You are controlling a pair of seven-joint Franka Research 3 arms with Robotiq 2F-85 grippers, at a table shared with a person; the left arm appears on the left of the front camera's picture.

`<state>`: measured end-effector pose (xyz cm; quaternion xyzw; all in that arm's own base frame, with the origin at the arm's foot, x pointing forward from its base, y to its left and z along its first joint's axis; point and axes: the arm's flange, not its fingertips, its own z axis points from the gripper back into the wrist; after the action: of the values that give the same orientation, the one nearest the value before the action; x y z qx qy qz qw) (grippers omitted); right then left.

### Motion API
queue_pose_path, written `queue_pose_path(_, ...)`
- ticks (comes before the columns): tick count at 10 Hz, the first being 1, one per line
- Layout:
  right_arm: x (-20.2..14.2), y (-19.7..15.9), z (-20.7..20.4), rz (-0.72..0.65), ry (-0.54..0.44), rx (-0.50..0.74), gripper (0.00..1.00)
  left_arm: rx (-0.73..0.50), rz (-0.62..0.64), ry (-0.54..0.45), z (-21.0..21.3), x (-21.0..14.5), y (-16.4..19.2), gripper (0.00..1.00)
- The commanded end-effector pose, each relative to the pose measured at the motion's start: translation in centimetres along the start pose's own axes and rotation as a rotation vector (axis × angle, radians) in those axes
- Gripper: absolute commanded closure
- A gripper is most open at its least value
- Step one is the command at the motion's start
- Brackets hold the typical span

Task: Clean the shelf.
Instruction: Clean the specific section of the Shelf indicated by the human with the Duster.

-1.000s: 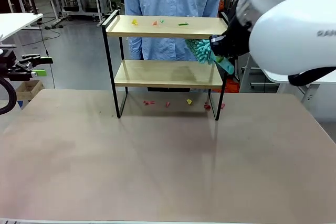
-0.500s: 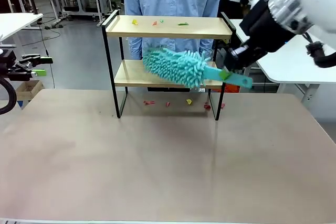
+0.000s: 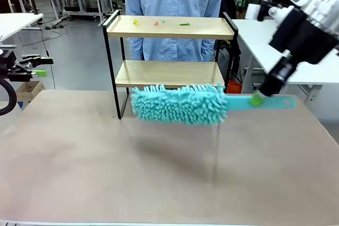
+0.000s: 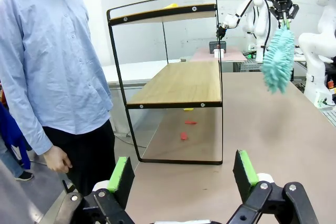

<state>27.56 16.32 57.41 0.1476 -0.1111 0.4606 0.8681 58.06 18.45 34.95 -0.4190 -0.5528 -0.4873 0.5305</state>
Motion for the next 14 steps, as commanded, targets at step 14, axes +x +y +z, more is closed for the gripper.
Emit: queue_pose_path(14, -11.5, -1.2, 6.4, 0.117, 0.189, -0.076, 0.88, -0.001, -0.011, 0.001, -0.1, 0.3, 0.0, 0.0)
